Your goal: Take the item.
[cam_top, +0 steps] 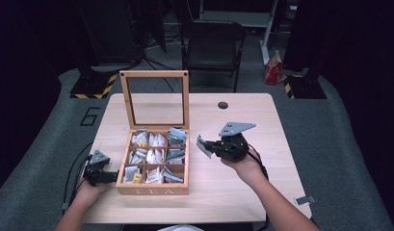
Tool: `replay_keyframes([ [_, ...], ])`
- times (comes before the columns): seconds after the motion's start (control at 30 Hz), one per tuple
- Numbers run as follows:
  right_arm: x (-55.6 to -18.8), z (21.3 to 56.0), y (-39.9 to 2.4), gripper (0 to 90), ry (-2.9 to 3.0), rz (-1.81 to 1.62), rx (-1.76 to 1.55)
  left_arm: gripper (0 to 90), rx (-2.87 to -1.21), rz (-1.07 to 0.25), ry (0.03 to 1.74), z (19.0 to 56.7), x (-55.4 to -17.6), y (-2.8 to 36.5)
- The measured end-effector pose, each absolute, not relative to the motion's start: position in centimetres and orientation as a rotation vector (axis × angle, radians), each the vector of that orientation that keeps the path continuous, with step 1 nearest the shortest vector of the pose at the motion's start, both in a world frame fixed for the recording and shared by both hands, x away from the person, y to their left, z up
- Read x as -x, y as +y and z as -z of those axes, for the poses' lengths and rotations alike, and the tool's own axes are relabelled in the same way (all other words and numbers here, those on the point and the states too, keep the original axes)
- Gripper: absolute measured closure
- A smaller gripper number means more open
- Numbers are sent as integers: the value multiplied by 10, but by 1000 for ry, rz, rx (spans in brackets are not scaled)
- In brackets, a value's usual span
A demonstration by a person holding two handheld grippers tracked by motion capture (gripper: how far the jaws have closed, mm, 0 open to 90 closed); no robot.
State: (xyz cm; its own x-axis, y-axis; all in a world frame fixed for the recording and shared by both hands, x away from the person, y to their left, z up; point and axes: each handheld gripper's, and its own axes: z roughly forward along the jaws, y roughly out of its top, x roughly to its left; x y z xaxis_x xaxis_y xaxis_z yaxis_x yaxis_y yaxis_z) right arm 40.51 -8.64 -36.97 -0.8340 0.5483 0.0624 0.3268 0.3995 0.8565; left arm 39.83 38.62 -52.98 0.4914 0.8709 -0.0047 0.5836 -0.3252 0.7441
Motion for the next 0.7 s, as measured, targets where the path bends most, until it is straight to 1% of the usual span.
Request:
replay_keyframes([
  [0.7,-410,387,-129,897,2363,-1336,-886,152,-2039,-526,1193,530,-398,386],
])
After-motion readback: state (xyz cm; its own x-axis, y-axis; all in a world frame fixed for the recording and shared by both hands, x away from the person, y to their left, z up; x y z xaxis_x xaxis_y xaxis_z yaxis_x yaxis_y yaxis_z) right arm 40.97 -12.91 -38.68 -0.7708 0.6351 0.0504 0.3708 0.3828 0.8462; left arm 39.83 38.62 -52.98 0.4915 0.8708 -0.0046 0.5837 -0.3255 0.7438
